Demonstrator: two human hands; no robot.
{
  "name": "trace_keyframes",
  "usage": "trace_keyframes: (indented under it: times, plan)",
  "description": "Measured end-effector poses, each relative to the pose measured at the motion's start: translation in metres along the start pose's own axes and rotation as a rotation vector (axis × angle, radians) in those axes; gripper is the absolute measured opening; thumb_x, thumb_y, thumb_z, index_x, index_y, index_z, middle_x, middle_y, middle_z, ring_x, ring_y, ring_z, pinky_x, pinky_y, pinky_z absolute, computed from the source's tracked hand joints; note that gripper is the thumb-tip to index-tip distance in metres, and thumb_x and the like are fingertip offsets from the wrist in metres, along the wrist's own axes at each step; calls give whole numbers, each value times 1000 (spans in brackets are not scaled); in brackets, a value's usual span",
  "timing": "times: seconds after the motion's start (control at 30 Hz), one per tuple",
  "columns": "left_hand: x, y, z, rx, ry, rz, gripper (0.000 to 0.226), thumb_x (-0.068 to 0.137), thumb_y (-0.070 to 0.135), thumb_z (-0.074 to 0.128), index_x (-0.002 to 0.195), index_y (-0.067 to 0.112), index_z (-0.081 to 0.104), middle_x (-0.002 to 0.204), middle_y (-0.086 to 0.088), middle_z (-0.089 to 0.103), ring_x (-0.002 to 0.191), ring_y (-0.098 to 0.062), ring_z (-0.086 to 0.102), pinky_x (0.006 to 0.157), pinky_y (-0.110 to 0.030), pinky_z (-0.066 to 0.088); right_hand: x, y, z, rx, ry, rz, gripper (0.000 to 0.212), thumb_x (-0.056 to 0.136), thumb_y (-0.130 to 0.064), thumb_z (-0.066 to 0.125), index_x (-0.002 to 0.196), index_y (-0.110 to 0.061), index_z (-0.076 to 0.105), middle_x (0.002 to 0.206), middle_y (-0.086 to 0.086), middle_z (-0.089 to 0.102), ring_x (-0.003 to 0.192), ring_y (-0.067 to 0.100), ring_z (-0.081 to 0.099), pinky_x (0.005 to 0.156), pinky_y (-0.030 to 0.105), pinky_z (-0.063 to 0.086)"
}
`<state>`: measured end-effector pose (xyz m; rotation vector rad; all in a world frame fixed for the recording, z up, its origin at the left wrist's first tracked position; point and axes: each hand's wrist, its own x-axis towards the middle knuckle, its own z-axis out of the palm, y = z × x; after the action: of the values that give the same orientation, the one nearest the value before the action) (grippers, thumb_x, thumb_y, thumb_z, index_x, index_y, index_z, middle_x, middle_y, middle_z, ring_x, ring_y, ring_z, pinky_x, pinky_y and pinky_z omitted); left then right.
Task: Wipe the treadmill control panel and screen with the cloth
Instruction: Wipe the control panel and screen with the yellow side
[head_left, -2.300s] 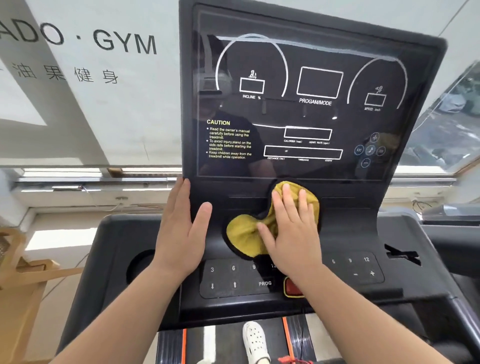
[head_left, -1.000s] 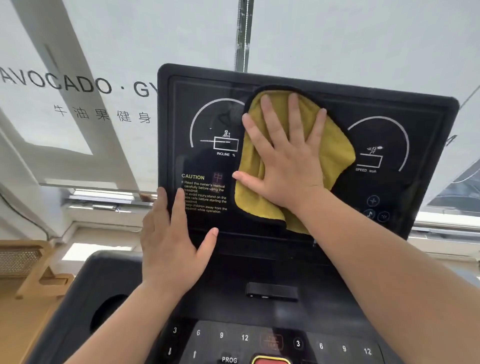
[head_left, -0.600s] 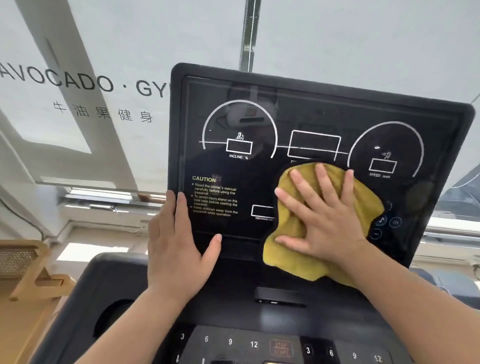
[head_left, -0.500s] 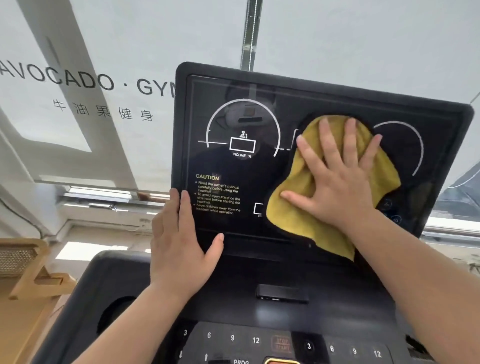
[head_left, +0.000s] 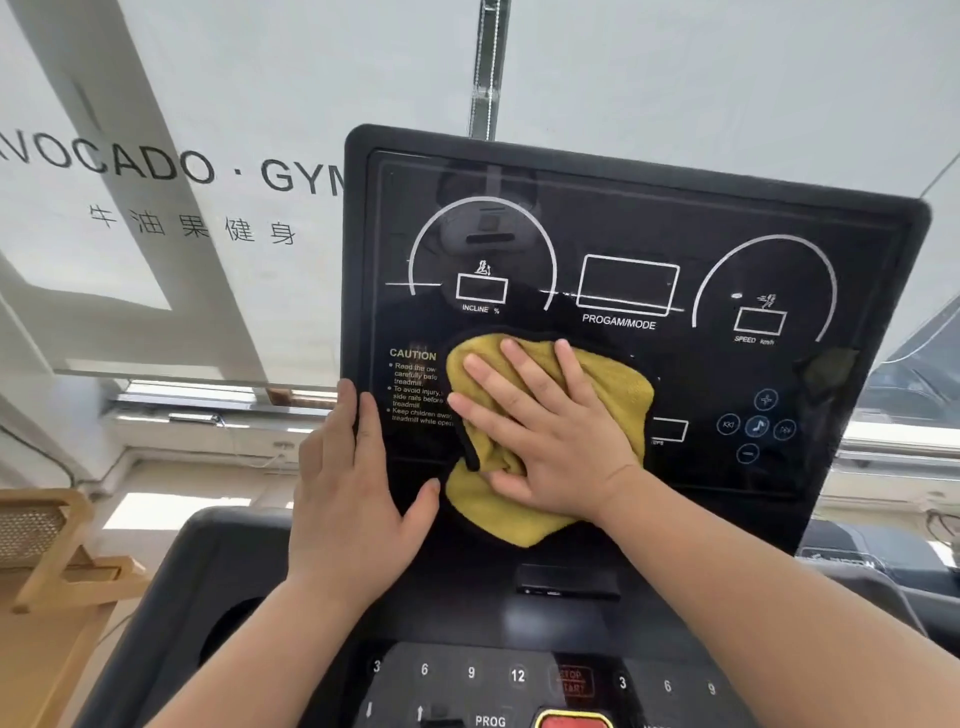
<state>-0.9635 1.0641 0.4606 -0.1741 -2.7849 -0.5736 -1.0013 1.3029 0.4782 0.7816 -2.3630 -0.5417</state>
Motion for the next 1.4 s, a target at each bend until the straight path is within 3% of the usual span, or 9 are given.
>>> trace_keyframes:
  times: [0.17,0.27,0.4,0.53,0.67,0.77,0.93,1.13,1.4]
  plan:
    - [0,4,-2,-24,-7,-13,97,83,56,63,156,4,26,165,-12,16,138,-34,24,114,-50,34,-34,57,-10,-23,77,360,94,83,-79,57,160,-31,33,170,11,24,156,44,17,119,75,8]
    - [0,2,-3,-28,-20,-9,99,82,55,67,156,5,25,165,-11,16,138,-34,25,113,-50,35,-10,86,-27,22,16,641,103,82,-89,43,164,-31,20,172,18,6,156,50,2,118,76,-4]
    - [1,4,-6,-60,-24,-21,97,83,53,68,156,7,25,165,-9,16,140,-33,24,114,-49,33,56,84,-44,62,19,809,109,82,-92,33,166,-29,4,172,21,-3,155,53,-4,117,78,-1]
    - [2,11,-8,-104,-16,-61,96,84,55,66,156,6,27,165,-9,17,143,-33,21,119,-47,25,92,49,-45,66,26,716,102,87,-88,33,166,-28,9,173,17,0,156,49,-3,119,75,-1]
    - [0,12,-8,-55,-15,-83,101,78,63,56,156,4,28,164,-10,17,138,-37,27,115,-50,32,64,3,-24,83,34,366,82,95,-75,42,164,-36,20,174,5,9,159,40,2,123,69,1]
    - [1,14,-8,-52,-15,-97,102,76,62,58,155,3,28,163,-11,19,135,-38,29,112,-52,36,15,-6,-7,48,10,204,83,92,-71,53,163,-39,23,173,2,14,159,37,8,125,67,2]
    - [1,20,-7,-118,-22,-126,104,80,58,69,156,4,25,164,-10,15,140,-31,18,116,-47,30,-31,52,-10,13,44,446,90,87,-80,50,162,-36,26,172,7,14,158,43,7,123,69,3]
    - [1,13,-11,-164,-48,-74,100,83,56,66,158,8,20,165,-5,10,140,-26,13,119,-43,25,52,84,-41,88,46,867,99,88,-86,32,166,-32,3,173,15,-4,156,50,-6,120,73,-2]
    - [1,14,-18,-174,-66,-79,98,85,56,64,159,11,19,167,-2,7,145,-25,11,121,-42,19,88,8,-31,52,42,369,82,95,-77,38,164,-37,19,174,3,10,159,40,3,123,69,0]
